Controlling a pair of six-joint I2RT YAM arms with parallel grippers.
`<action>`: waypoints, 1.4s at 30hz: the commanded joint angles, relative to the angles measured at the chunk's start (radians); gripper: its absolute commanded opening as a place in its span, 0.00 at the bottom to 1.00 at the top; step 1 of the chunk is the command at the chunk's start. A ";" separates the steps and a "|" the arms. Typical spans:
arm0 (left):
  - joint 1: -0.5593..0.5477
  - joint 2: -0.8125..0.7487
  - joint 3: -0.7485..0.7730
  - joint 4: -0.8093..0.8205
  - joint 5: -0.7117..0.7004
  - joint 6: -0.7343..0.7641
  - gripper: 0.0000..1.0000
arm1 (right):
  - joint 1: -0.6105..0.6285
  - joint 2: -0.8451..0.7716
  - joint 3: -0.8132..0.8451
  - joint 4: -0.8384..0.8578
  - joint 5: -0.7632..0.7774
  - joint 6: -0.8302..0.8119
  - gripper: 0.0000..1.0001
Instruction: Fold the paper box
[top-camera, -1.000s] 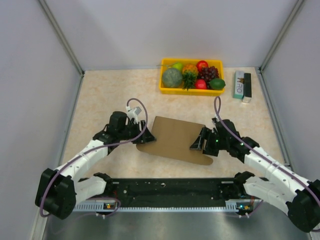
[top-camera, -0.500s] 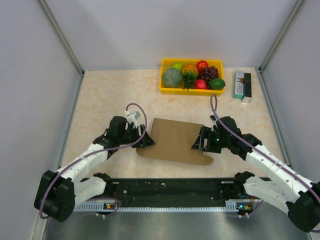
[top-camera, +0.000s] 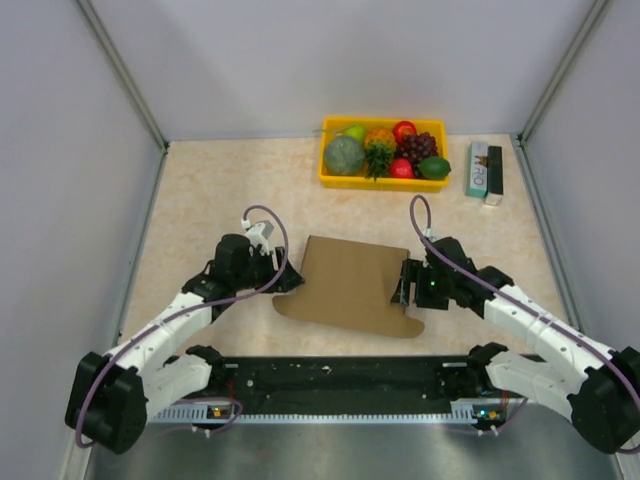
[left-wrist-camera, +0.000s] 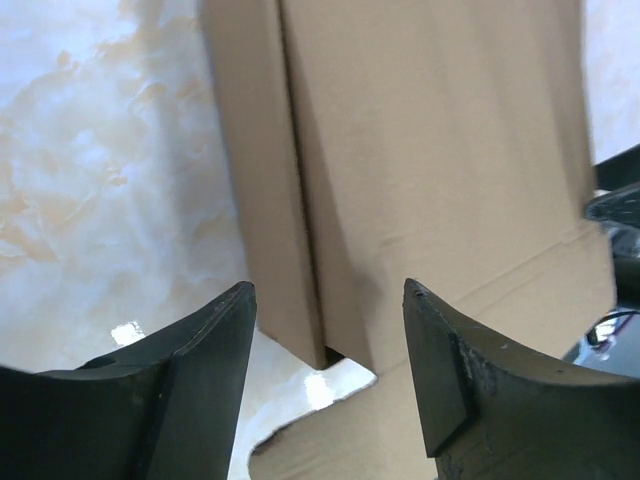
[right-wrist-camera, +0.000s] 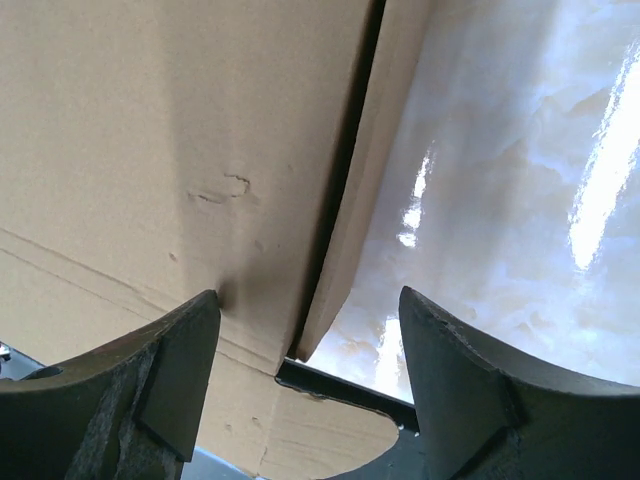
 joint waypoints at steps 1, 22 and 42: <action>-0.002 0.120 -0.002 0.049 0.005 0.027 0.62 | -0.002 0.021 -0.014 0.037 0.045 -0.006 0.71; -0.004 -0.026 -0.079 0.040 -0.017 -0.034 0.57 | -0.002 -0.018 -0.116 0.129 0.094 0.100 0.54; -0.004 0.080 -0.079 0.110 0.042 -0.040 0.42 | -0.005 -0.098 -0.087 0.117 0.079 0.101 0.31</action>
